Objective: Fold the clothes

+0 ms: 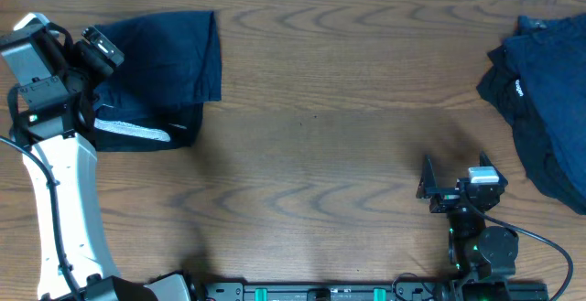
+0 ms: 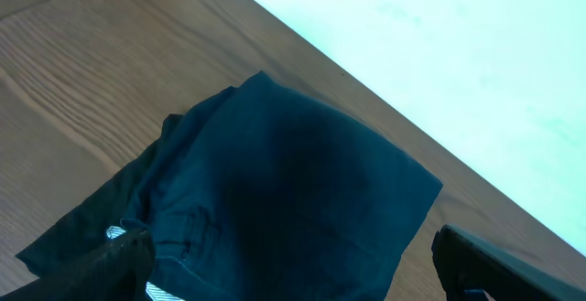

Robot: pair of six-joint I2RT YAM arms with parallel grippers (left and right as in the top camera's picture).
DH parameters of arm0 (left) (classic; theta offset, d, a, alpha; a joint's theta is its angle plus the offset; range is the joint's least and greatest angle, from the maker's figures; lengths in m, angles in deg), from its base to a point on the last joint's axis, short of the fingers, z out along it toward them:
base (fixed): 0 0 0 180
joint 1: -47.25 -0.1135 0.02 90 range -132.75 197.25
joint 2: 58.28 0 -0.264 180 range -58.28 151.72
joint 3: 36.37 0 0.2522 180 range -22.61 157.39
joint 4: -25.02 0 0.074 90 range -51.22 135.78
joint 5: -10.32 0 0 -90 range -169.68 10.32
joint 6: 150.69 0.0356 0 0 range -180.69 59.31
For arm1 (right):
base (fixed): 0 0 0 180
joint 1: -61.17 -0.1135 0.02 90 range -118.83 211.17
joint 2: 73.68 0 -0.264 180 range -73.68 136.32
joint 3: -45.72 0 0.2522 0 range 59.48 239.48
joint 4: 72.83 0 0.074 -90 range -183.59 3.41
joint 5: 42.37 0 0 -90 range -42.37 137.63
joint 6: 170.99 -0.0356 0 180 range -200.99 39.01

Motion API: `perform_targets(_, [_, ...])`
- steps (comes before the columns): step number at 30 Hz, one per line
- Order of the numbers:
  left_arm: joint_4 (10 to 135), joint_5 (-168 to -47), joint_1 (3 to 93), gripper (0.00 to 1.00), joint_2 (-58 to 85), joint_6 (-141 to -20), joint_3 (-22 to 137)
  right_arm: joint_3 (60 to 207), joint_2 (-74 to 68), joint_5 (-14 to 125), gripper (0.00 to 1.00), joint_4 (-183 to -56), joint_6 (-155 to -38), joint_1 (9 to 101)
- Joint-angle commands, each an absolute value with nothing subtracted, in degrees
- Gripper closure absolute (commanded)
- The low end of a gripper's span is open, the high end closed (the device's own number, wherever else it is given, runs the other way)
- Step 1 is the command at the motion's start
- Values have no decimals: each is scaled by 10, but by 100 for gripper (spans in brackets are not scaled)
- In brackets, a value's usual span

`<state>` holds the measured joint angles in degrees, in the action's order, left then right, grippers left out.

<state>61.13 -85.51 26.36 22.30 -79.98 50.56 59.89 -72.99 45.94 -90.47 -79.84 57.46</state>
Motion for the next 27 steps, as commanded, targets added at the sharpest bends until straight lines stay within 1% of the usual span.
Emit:
perform_targets(1, [629, -853, 264, 2, 221, -799, 502, 598, -734, 464, 1, -908, -788, 579])
perform_targets(8, [750, -852, 283, 2, 134, -799, 499, 598, -734, 464, 1, -908, -788, 579])
perform_targets(14, [797, -852, 339, 2, 30, -799, 496, 598, -734, 464, 1, -908, -788, 579])
perform_targets(21, [782, -836, 432, 2, -91, -799, 434, 598, -734, 464, 1, -908, -788, 579])
perform_targets(27, [716, -795, 477, 2, -195, -799, 297, 598, -734, 464, 1, -908, -788, 579])
